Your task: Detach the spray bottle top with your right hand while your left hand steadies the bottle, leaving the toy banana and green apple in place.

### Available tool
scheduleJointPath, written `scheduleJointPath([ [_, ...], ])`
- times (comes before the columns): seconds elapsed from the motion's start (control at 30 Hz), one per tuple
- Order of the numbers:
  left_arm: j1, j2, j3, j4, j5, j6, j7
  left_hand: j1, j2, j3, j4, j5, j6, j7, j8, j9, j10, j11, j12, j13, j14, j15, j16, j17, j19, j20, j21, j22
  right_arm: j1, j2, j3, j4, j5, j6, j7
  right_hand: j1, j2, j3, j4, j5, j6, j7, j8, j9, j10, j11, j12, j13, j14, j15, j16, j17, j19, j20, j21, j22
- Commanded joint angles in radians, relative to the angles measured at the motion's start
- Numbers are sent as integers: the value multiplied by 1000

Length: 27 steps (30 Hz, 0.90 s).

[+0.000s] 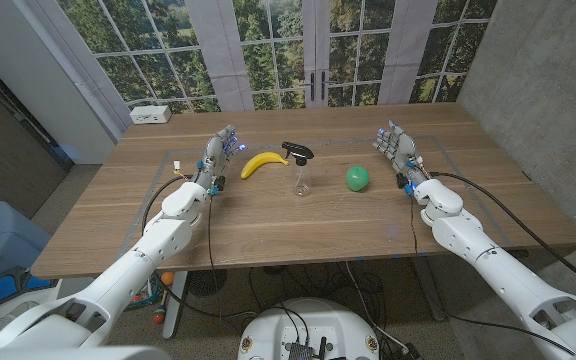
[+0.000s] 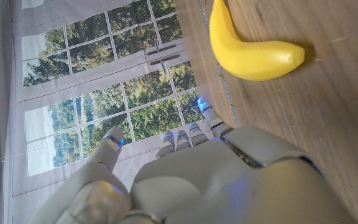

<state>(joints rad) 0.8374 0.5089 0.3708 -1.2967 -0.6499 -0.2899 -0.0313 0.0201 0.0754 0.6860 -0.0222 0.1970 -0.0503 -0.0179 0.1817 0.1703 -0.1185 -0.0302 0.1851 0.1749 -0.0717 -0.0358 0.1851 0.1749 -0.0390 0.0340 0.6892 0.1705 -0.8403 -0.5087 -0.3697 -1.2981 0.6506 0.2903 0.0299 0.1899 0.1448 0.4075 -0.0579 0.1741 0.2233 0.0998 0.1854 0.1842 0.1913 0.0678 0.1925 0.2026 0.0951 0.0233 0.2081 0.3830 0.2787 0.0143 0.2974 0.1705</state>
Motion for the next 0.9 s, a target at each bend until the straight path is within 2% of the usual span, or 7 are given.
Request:
scheduleJointPath([
  [0.03, -3, -2, 2, 7, -2, 1, -6, 5, 26, 7, 0, 4, -8, 2, 4, 3, -7, 0, 5, 1, -9, 2, 6, 5, 0, 7, 3, 4, -1, 1, 0, 1, 1, -1, -1, 8, 12, 5, -2, 7, 8, -2, 7, 2, 6, 1, 7, 4, 10, 1, 5, 1, 5, 2, 2, 5],
  [0.57, 1, -1, -1, 8, -5, -9, -15, 5, 25, 5, -1, 5, -8, 2, 3, 3, -7, -2, 5, 1, -9, 1, 5, 5, 2, 5, -2, 4, -9, -5, -1, -19, -2, -7, -10, 8, 12, 6, -3, 7, 6, 0, 7, 2, 6, 1, 7, 3, 9, 2, 5, -2, 7, 3, -2, 5],
  [0.7, 0, 2, 3, 11, 5, -18, -19, 7, 22, 5, -5, 5, -8, 1, 3, 3, -6, -1, 5, 1, -7, 1, 5, 4, 6, -7, -4, 4, -14, -7, 0, -27, -4, -7, -14, 8, 11, 6, -4, 7, 7, -1, 8, 2, 6, 1, 7, 3, 9, 1, 6, -2, 8, 3, -3, 5],
  [0.8, -4, 10, 11, 12, 28, -30, -20, 15, 10, 2, -20, 3, -1, 0, 5, 2, 5, -3, 8, 1, 2, 0, 6, 0, 18, -24, -5, 3, -20, -9, 2, -34, -4, -6, -18, 8, 11, 6, -5, 7, 7, -1, 8, 2, 7, 1, 7, 3, 9, 2, 6, -3, 8, 3, -4, 5],
  [0.9, -5, 25, 22, 0, 77, -43, 1, 26, -4, -2, -41, 1, 17, -1, 10, 2, 17, -8, 10, 1, 18, -6, 7, -3, 31, -29, -9, 2, -24, -12, 2, -40, -6, -5, -19, 9, 11, 6, -5, 7, 7, -1, 8, 2, 6, 2, 7, 3, 9, 2, 6, -4, 9, 3, -5, 5],
])
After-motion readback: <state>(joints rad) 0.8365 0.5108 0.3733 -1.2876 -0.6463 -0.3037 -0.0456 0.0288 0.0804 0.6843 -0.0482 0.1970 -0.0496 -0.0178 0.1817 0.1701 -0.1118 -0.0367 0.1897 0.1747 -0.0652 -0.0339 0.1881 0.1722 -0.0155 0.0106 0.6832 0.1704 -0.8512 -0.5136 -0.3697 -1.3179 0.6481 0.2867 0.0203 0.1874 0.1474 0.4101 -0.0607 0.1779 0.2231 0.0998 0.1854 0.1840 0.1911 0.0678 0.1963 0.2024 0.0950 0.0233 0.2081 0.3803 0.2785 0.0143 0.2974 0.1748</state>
